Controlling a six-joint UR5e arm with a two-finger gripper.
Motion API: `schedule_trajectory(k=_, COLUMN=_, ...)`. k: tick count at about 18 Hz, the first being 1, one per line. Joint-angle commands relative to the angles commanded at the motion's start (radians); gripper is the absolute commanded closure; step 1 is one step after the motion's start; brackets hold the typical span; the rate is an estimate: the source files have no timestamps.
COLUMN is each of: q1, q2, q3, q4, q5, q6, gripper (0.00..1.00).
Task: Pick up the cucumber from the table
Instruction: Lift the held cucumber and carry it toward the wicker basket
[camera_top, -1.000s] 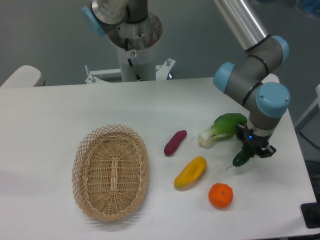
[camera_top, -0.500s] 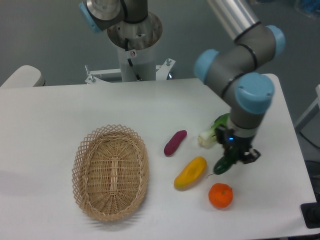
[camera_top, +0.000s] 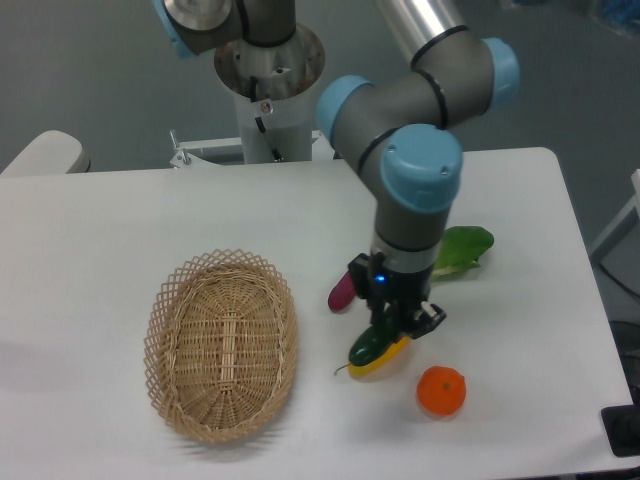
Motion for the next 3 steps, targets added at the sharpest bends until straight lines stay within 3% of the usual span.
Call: schedule_trajectory(k=3, q1=-0.012, q2=-0.002, q3=0.0, q4=0.0, q5=0.0, q6=-0.015, gripper=0.81)
